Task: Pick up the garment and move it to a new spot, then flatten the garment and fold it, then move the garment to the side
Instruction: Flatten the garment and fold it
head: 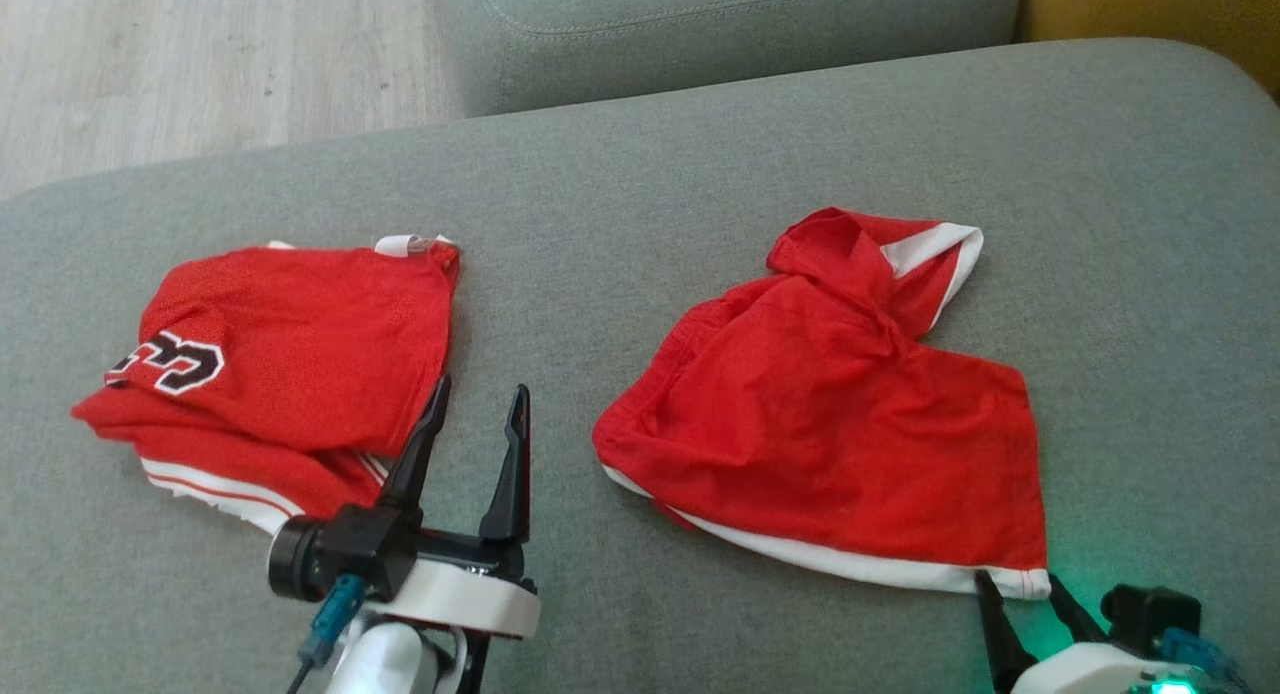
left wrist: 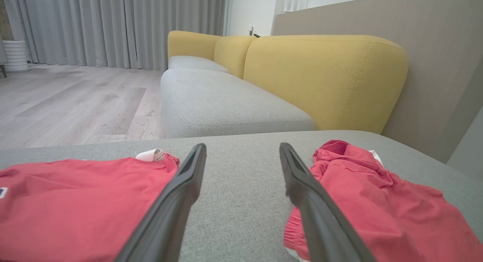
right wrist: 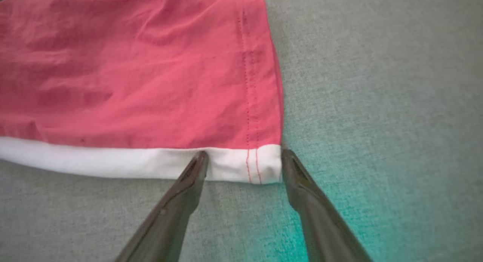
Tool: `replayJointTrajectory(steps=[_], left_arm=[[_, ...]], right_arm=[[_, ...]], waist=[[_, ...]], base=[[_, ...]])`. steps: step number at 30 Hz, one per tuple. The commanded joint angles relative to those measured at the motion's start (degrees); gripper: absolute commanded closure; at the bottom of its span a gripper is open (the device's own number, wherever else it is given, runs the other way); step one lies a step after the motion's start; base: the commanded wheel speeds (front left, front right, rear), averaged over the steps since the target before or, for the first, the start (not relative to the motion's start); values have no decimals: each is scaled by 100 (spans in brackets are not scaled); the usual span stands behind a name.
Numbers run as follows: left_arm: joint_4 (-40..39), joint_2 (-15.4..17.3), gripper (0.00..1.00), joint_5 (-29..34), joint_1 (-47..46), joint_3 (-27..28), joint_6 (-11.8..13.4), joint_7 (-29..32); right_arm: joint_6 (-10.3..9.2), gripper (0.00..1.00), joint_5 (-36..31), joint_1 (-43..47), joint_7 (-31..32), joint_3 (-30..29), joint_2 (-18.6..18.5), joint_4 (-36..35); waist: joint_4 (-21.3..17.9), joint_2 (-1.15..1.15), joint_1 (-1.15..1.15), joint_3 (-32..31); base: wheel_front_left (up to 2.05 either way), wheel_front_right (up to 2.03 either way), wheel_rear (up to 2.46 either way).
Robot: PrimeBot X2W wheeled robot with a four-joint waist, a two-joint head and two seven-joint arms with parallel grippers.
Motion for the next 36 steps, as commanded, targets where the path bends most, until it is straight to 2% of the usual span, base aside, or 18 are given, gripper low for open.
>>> replayJointTrajectory(steps=[1, 2, 11, 15, 18, 19, 23, 36], left_arm=[[-164, -3, 0, 64, -263, 174, -19, -55], [-160, -3, 0, 70, -266, 181, -20, -55], [-55, -3, 0, 108, -268, 234, -53, -55], [176, -3, 0, 131, -247, 114, -231, -55], [595, 71, 0, 176, -279, -267, -465, -36], [595, 71, 0, 176, -279, -267, -465, -36], [1009, 247, 0, 189, -471, -849, -599, 72], [1610, 689, 0, -870, -1493, -2675, -626, 266]], right_arm=[[-4, 54, 37, -226, -48, 165, -47, -112], [-4, 99, 43, -244, -68, 178, -47, -116], [-4, 100, -57, -414, -361, -212, -47, -263], [-4, 100, -143, -505, -358, -525, -47, -277], [-4, 100, -178, -570, -313, -659, -47, -281], [-4, 100, -178, -570, -313, -659, -47, -281], [-4, 100, -201, -638, -278, -741, -47, -313], [-4, 100, -214, -778, -285, -649, -47, -289]], waist=[[1, 0, 0, 13], [-2, 0, 0, 18], [-60, 0, 0, 31], [-75, 0, 0, 40], [-72, 0, 0, 70], [-72, 0, 0, 70], [-61, 0, 0, 140], [-225, 0, 0, 343]], base=[[0, 0, 0], [0, 0, 0], [0, 0, 0], [0, 0, 0], [0, 0, 0], [0, 0, 0], [0, 0, 0], [0, 0, 0]])
